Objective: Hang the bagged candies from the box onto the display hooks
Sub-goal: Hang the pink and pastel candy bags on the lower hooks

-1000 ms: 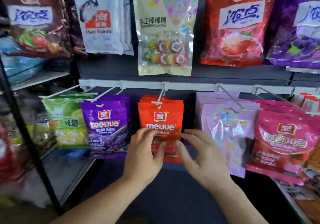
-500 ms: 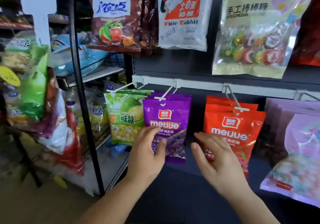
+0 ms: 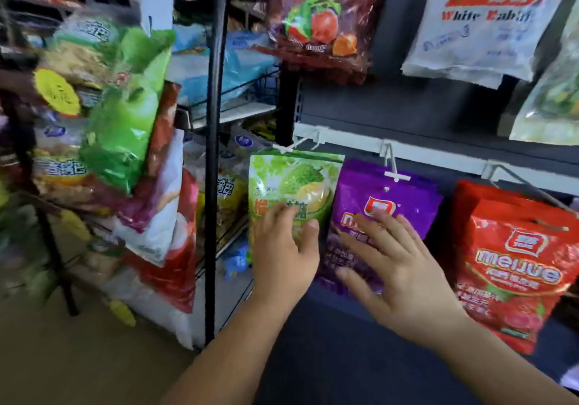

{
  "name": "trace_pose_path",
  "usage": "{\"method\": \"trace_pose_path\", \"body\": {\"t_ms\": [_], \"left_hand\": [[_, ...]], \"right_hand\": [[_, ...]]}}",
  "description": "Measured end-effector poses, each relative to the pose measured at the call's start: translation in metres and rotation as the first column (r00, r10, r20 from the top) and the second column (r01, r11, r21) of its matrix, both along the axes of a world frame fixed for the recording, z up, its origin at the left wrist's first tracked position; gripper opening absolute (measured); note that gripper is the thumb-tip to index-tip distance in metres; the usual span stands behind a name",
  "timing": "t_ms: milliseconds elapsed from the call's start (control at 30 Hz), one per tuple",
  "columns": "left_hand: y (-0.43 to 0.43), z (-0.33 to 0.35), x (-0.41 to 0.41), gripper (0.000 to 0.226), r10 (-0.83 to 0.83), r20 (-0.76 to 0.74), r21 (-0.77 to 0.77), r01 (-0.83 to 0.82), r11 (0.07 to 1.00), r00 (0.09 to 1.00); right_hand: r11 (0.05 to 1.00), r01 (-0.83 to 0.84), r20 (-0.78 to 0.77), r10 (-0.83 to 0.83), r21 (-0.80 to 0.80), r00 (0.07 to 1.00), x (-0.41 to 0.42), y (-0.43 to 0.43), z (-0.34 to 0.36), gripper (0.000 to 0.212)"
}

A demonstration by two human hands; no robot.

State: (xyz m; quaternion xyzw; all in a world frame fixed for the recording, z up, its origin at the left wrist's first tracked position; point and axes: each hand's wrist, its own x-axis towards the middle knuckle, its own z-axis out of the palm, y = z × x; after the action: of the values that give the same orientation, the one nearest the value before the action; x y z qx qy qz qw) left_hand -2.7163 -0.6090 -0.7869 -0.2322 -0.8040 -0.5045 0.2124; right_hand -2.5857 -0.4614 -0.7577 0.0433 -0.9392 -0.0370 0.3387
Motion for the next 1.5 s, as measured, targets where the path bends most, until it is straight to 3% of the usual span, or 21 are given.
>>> {"method": "trace_pose_path", "body": {"t_ms": [133,300,533,767,833,900,967,1100,1167,1300,1400,1500], "left_hand": [[0.003,-0.005,-0.009,0.064,-0.025,0.032,-0.018,0.025,1.000,0.999],[-0.003,0.001,-0.007,0.064,-0.159,0.240,0.006,0.163,0.987,0.958],[-0.030,0.051,0.035,0.048,-0.273,0.262,0.124,0.248,0.961,0.926],[-0.045,0.152,0.049,0.055,-0.269,0.094,-0.015,0.272,0.962,0.958],[-0.038,0.196,0.040,0.050,-0.226,-0.032,-0.076,0.223,0.972,0.974],[-0.030,0.237,0.029,0.049,-0.153,-0.188,-0.143,0.127,0.982,0.970],[-0.023,0.265,0.018,0.054,-0.101,-0.267,-0.219,0.042,0.975,0.958],[-0.015,0.278,0.001,0.063,-0.040,-0.337,-0.376,-0.095,0.922,0.941],[-0.016,0.275,-0.007,0.065,-0.020,-0.346,-0.399,-0.128,0.908,0.938],[-0.024,0.284,-0.021,0.071,-0.087,-0.228,-0.539,-0.051,0.841,0.970],[-0.021,0.297,-0.004,0.063,-0.122,-0.189,-0.483,0.016,0.875,0.974],[0.005,0.308,0.037,0.053,-0.187,-0.272,-0.387,0.070,0.919,0.944]], "right_hand": [[0.998,0.031,0.084,-0.026,-0.058,0.996,-0.009,0.007,0.006,0.064],[0.988,0.060,0.207,-0.030,-0.139,0.978,-0.001,0.004,0.021,0.072],[0.959,0.081,0.294,0.002,-0.272,0.956,0.038,-0.012,0.086,0.064],[0.974,0.024,0.084,-0.005,-0.225,0.996,0.058,-0.012,0.195,0.056],[0.990,-0.010,-0.070,0.000,-0.141,0.998,0.049,-0.003,0.226,0.055],[0.999,0.024,-0.178,-0.016,0.045,0.984,0.037,0.009,0.252,0.053],[0.964,0.141,-0.139,-0.112,0.224,0.984,0.025,0.019,0.273,0.058],[0.881,0.321,0.085,-0.370,0.348,0.925,0.013,0.039,0.291,0.080],[0.890,0.307,0.120,-0.364,0.337,0.924,0.011,0.043,0.296,0.077],[0.961,0.218,0.130,-0.242,0.173,0.962,0.021,0.041,0.307,0.080],[0.973,0.183,-0.076,-0.174,0.140,0.982,0.041,0.051,0.308,0.061],[0.887,0.398,-0.288,-0.327,0.237,0.900,0.073,0.080,0.309,0.046]]}}
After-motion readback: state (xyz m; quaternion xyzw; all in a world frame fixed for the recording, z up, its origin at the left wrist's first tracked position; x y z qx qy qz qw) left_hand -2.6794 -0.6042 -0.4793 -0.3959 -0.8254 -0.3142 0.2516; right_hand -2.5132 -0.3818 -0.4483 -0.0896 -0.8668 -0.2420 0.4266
